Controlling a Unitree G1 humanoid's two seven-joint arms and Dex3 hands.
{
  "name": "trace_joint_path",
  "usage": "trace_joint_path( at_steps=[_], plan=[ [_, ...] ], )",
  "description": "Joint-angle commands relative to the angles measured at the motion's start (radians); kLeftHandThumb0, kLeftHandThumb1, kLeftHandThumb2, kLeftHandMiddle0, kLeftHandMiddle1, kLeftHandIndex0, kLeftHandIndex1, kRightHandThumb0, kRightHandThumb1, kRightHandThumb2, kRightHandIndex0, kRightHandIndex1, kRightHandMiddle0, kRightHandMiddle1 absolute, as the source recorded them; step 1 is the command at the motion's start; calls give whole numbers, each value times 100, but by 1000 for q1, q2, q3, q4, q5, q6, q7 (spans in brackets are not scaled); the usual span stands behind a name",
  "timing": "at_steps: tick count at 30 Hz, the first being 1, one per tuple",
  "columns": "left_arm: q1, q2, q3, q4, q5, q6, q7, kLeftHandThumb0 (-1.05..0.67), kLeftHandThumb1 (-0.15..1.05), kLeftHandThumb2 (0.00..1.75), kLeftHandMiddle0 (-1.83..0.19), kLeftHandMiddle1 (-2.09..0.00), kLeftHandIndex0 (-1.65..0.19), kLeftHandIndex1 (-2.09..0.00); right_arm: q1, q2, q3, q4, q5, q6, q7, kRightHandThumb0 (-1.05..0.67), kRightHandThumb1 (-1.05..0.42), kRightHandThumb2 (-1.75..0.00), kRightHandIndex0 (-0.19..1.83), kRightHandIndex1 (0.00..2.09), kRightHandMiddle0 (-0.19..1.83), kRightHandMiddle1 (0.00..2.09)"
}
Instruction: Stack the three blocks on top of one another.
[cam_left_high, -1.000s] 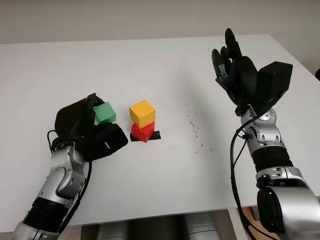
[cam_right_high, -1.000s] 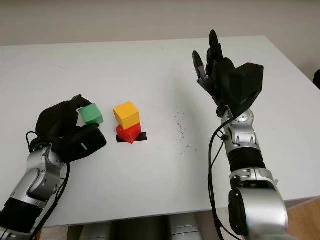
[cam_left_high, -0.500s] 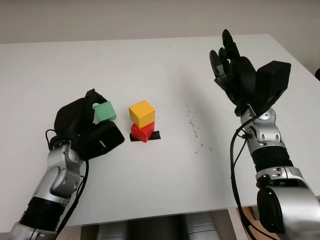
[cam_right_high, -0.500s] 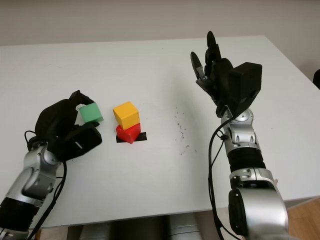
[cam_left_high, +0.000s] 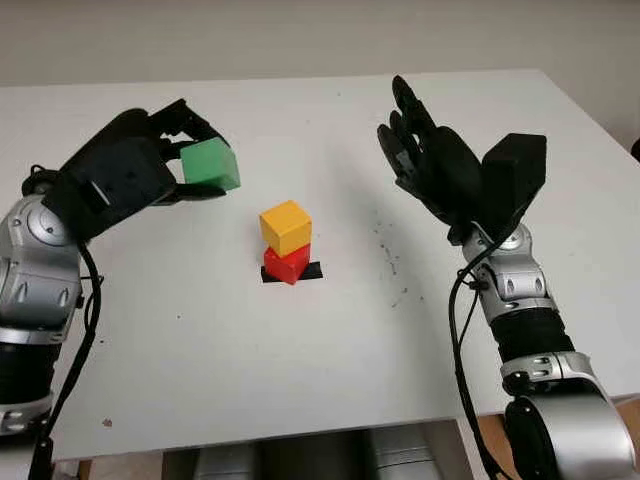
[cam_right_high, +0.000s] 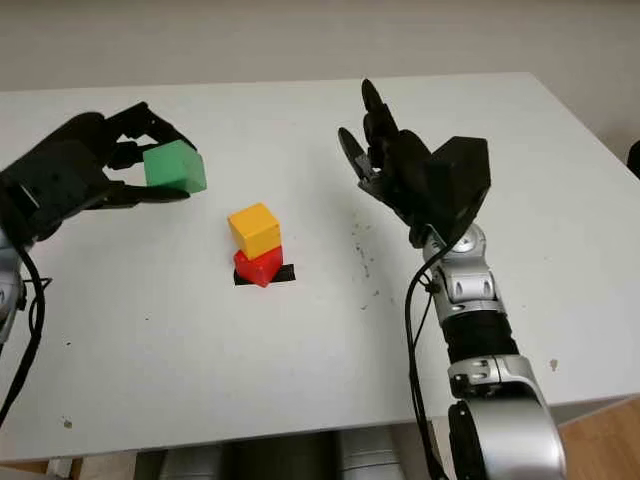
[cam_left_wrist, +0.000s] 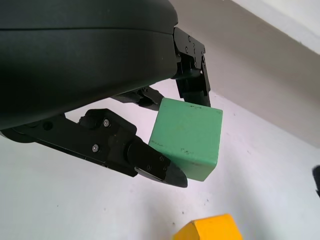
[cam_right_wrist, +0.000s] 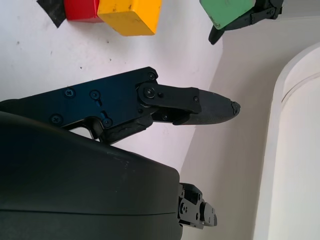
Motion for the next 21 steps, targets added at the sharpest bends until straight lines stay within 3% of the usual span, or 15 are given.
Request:
trace_joint_path(
  at_steps=[1,9,19,21],
  plan=[
    [-73,28,-4,29,-32,9,-48,-29,101,6,-48,-7,-32,-147,4,13,14,-27,-9,15,-4,-69,-105,-48,-19,0,-19,2],
    [-226,19,-75,131,-76,54,-168,-36,103,6,-48,-6,-37,-148,18,38,41,-31,-18,27,15,-72,-105,-42,-19,0,-19,4],
    [-334,-56,-136,215,-144,127,-238,-33,102,6,-47,-6,-36,-159,23,52,56,-33,-30,11,17,-72,-105,-42,-19,0,-16,6],
    [-350,-61,-154,229,-148,104,-260,-34,104,6,-48,-7,-34,-163,26,55,57,-36,-30,10,17,-72,-105,-42,-19,0,-16,6]
  ],
)
